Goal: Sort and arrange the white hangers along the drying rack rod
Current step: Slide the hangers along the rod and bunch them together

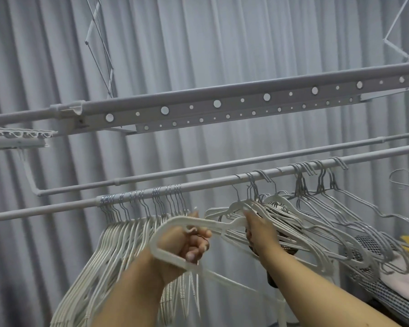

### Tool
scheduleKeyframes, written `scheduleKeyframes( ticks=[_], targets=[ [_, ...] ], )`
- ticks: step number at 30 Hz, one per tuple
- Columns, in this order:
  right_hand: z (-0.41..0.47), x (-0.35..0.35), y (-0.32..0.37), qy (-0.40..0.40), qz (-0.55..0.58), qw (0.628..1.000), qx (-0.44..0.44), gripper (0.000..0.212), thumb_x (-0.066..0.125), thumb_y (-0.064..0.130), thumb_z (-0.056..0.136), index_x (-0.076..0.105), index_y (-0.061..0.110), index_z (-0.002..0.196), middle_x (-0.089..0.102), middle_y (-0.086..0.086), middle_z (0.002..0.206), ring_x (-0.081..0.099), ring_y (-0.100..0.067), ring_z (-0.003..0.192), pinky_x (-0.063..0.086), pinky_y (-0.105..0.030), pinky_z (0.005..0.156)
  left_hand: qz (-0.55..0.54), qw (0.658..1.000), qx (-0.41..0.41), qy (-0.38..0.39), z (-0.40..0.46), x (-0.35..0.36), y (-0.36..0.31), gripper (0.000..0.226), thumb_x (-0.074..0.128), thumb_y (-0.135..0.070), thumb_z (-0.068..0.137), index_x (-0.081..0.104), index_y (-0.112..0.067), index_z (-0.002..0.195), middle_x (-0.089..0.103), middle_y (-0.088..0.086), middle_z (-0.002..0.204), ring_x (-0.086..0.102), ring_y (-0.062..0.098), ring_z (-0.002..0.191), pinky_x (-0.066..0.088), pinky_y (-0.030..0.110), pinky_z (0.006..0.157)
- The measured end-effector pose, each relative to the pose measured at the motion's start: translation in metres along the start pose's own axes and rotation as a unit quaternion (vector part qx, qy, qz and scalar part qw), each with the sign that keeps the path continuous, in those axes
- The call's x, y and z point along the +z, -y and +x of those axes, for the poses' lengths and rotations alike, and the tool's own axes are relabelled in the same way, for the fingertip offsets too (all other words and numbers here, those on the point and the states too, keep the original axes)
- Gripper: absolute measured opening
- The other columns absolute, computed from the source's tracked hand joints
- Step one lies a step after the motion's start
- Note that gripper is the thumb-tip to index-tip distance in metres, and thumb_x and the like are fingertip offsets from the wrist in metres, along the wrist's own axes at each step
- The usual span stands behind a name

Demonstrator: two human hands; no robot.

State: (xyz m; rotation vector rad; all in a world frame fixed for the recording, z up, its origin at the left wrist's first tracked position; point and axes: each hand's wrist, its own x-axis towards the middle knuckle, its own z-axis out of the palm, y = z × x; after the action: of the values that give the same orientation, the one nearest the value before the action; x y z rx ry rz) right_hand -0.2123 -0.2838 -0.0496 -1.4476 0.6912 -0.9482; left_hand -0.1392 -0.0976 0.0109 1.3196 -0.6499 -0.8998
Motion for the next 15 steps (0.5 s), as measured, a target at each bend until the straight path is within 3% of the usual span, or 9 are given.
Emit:
scheduleKeyframes(
  ticks=[2,4,6,8,11,13,15],
  targets=[
    [0.001,-0.007,-0.008,-0.069,-0.032,0.997,0.012,0.046,0.048,0.041,0.090,0.047,0.017,0.052,0.047,-0.003,0.054,0.041,-0.022,0.054,0.032,-0.033,0.057,0.106,0.978,0.078,-0.160,0.019,-0.009,0.016,0.035,0.045,-0.023,0.100,0.060,-0.004,0.075,0.058,0.009,0.059,0.048,0.012,0.038,0.037,0.018,0.034],
    [0.002,-0.014,-0.016,-0.128,-0.059,0.989,0.036,0.041,0.039,0.032,0.093,0.050,0.013,0.059,0.055,-0.010,0.066,0.048,-0.026,0.063,0.038,-0.035,0.062,0.330,0.896,0.124,-0.270,0.036,-0.023,0.034,0.021,0.057,-0.032,0.093,0.062,-0.016,0.082,0.065,0.005,0.080,0.061,0.019,0.062,0.054,0.029,0.058],
    [0.003,-0.019,-0.024,-0.174,-0.071,0.981,0.056,0.040,0.033,0.029,0.094,0.058,0.010,0.069,0.062,-0.015,0.081,0.054,-0.031,0.074,0.044,-0.039,0.073,0.501,0.801,0.099,-0.313,0.041,-0.029,0.047,0.024,0.063,-0.044,0.085,0.057,-0.025,0.099,0.062,0.001,0.106,0.064,0.022,0.089,0.052,0.031,0.077],
    [0.001,-0.023,-0.028,-0.209,-0.090,0.972,0.061,0.045,0.028,0.028,0.098,0.065,0.004,0.089,0.065,-0.019,0.097,0.056,-0.035,0.084,0.044,-0.040,0.078,0.574,0.748,0.077,-0.325,0.044,-0.026,0.056,0.039,0.061,-0.047,0.085,0.051,-0.025,0.115,0.054,0.000,0.119,0.062,0.023,0.101,0.046,0.029,0.076],
    [-0.002,-0.028,-0.034,-0.242,-0.109,0.963,0.050,0.052,0.023,0.031,0.103,0.061,-0.003,0.112,0.063,-0.024,0.115,0.057,-0.040,0.103,0.039,-0.039,0.081,0.614,0.713,0.081,-0.328,0.048,-0.024,0.060,0.032,0.057,-0.033,0.086,0.050,-0.019,0.114,0.055,0.002,0.119,0.061,0.026,0.102,0.047,0.030,0.074],
    [-0.005,-0.028,-0.035,-0.256,-0.120,0.958,0.045,0.054,0.021,0.033,0.103,0.059,-0.003,0.116,0.062,-0.025,0.118,0.057,-0.042,0.108,0.041,-0.041,0.084,0.616,0.710,0.087,-0.331,0.052,-0.029,0.063,0.023,0.054,-0.025,0.084,0.054,-0.018,0.106,0.058,0.004,0.114,0.062,0.026,0.098,0.049,0.031,0.074],
    [-0.004,-0.024,-0.034,-0.266,-0.124,0.955,0.040,0.053,0.019,0.033,0.103,0.057,-0.002,0.116,0.062,-0.025,0.118,0.057,-0.043,0.108,0.041,-0.042,0.084,0.609,0.716,0.093,-0.328,0.054,-0.030,0.065,0.020,0.053,-0.022,0.085,0.055,-0.018,0.104,0.059,0.003,0.111,0.061,0.025,0.096,0.042,0.029,0.067]
  ],
)
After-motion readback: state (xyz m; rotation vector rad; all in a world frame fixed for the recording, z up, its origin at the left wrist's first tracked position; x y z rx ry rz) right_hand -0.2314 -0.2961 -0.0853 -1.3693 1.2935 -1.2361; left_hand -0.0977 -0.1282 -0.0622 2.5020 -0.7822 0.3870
